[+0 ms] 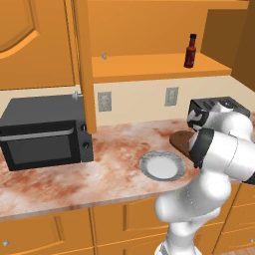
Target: Pick the steak from the plate and place it on the cutting board. Then pick the condiment bottle from the cabinet and place it next to the cutting board.
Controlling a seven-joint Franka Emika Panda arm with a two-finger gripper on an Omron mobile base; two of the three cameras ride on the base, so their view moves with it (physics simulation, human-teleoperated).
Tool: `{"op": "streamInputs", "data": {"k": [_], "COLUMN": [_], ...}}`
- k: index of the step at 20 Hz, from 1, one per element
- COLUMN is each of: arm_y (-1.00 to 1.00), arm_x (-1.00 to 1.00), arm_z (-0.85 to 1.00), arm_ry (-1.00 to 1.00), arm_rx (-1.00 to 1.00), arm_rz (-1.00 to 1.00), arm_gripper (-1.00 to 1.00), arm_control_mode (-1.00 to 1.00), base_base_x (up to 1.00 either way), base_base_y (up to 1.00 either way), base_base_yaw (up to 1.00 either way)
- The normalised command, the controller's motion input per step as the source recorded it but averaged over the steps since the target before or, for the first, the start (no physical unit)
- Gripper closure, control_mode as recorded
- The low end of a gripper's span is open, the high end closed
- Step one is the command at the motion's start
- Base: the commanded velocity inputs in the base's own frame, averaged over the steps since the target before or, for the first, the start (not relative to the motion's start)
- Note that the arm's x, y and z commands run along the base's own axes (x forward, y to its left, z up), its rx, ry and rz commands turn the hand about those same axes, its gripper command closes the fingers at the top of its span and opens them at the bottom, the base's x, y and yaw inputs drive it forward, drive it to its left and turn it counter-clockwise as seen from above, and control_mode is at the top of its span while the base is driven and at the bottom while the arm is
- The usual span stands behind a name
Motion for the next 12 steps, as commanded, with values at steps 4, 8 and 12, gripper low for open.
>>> {"op": "streamInputs", "data": {"k": [4, 8, 12], "arm_y": [0.41, 0.29, 0.19], "arm_x": [-0.20, -0.13, -0.07], "arm_z": [0.10, 0.19, 0.24], "arm_ry": [-0.09, -0.11, -0.15], "arm_rx": [0.04, 0.05, 0.05], "arm_rz": [0.00, 0.00, 0.00], "arm_gripper": [-1.00, -1.00, -1.00], "arm_control_mode": [-1.00, -1.00, -1.00], "base_base_x": [0.00, 0.00, 0.00], "base_base_y": [0.00, 0.00, 0.00], "base_base_yaw": [0.00, 0.00, 0.00]}}
